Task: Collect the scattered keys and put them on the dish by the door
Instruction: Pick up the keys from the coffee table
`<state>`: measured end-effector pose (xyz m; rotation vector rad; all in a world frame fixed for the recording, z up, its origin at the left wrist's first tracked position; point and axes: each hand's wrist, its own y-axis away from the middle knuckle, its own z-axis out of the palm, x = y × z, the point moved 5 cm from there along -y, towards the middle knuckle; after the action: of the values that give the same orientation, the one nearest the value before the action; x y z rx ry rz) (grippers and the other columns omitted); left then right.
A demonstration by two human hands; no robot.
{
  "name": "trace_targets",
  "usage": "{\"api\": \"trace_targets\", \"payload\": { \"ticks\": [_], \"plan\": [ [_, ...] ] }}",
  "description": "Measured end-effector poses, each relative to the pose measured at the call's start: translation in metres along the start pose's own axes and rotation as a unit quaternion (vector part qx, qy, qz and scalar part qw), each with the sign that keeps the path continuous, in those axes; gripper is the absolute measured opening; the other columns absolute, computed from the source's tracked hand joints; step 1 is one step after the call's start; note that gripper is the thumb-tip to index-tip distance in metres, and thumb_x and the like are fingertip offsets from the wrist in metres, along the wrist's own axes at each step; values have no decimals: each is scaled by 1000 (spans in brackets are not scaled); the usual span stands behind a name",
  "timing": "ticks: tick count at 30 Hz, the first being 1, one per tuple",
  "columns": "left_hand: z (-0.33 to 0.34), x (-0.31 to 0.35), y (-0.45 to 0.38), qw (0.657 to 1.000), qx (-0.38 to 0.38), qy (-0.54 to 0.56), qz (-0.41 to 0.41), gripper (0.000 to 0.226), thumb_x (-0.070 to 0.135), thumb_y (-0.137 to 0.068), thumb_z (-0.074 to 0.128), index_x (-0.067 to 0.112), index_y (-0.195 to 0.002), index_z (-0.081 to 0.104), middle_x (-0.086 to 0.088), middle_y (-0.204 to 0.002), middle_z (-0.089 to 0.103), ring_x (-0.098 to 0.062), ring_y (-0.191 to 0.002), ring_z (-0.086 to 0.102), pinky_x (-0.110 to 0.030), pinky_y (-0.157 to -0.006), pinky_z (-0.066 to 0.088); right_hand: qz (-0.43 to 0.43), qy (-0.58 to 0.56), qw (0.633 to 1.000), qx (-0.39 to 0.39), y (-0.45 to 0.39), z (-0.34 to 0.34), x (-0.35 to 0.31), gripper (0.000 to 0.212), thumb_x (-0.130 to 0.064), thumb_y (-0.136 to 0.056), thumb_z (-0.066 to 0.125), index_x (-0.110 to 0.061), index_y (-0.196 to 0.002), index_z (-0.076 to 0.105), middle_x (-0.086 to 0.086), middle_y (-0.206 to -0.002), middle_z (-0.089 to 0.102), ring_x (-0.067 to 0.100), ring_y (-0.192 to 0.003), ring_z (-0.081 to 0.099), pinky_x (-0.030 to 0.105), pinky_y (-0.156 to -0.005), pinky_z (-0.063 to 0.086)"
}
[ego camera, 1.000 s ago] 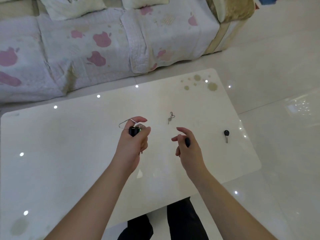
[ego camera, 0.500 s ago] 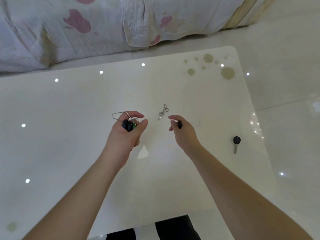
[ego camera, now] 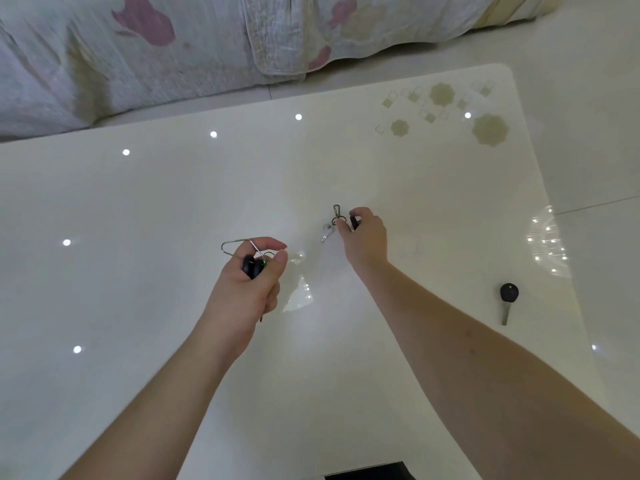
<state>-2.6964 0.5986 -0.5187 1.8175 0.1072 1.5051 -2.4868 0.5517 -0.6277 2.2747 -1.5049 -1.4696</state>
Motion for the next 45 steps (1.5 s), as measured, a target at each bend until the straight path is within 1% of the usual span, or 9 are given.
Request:
{"api": "trace_targets", "payload": {
  "ticks": [6, 11, 18, 20, 24, 28, 32, 39, 45],
  "plan": [
    [-2, -2, 2, 1000, 4, 11, -7, 13, 33, -83, 65, 30, -96, 65, 2, -60, 31, -15, -48, 27, -25, -43, 25, 25, 59, 998, 19, -5, 9, -7, 35, -34, -89, 63, -7, -109, 55, 11, -112, 49, 27, -80, 56, 29, -71, 42],
    [5, 1, 3, 1000, -4, 3, -5, 7, 25, -91, 62, 30, -96, 64, 6, -56, 34, -15, -46, 27, -22, -41, 27, 15, 142, 990, -16, -2, 16, -9, 30, -27, -93, 56, -4, -114, 55, 13, -112, 45, 32, -91, 60, 31, -72, 46],
    [12, 3, 4, 1000, -10, -5, -7, 7, 24, -91, 63, 28, -97, 64, 6, -56, 33, -15, -46, 27, -23, -42, 26, -22, 235, 971, -20, 2, 11, -5, 22, -19, -97, 53, -5, -114, 54, 11, -122, 44, 27, -72, 58, 31, -61, 42],
    [13, 3, 3, 1000, -14, 0, -4, 10, 28, -86, 65, 28, -96, 64, 6, -56, 33, -15, -46, 26, -23, -42, 26, -39, 241, 970, -22, 5, 10, -1, 20, -14, -95, 54, -5, -114, 53, 10, -120, 47, 27, -78, 58, 30, -60, 37],
    [20, 2, 3, 1000, -21, -1, -11, 13, 29, -84, 64, 28, -97, 65, 4, -57, 32, -16, -47, 25, -25, -44, 23, -14, 34, 999, -4, 15, -2, 12, 5, -15, -95, 53, -11, -96, 55, 3, -93, 67, 23, -79, 60, 29, -63, 40],
    [34, 1, 4, 999, -32, -7, -20, 14, 31, -82, 64, 28, -96, 64, 3, -57, 29, -17, -47, 24, -28, -45, 21, 33, -177, 984, 10, 28, -19, 31, 11, -11, -87, 65, -16, -94, 57, -2, -81, 68, 4, -70, 63, 18, -63, 43],
    [49, 5, 5, 998, -52, 3, -26, 13, 28, -86, 65, 26, -98, 64, 2, -58, 32, -16, -46, 25, -25, -43, 25, 37, -185, 982, -2, 38, -38, 48, 35, -22, -81, 74, -27, -113, 61, -8, -77, 61, -8, -62, 54, 6, -62, 41],
    [83, 20, 6, 996, -87, 12, -36, 17, 13, -94, 58, 27, -92, 66, 6, -56, 35, -14, -45, 24, -22, -41, 24, 13, -287, 958, -14, 59, -82, 62, 10, -11, -79, 73, -16, -87, 74, -7, -76, 74, 9, -77, 67, 15, -73, 45],
    [130, 29, 1, 990, -137, -6, -30, 13, 14, -93, 60, 26, -94, 66, 3, -56, 30, -14, -46, 25, -21, -40, 27, 36, -317, 948, 3, 66, -116, 89, 11, -30, -90, 60, -30, -83, 68, -9, -80, 67, 3, -77, 56, 13, -70, 40]
  ]
}}
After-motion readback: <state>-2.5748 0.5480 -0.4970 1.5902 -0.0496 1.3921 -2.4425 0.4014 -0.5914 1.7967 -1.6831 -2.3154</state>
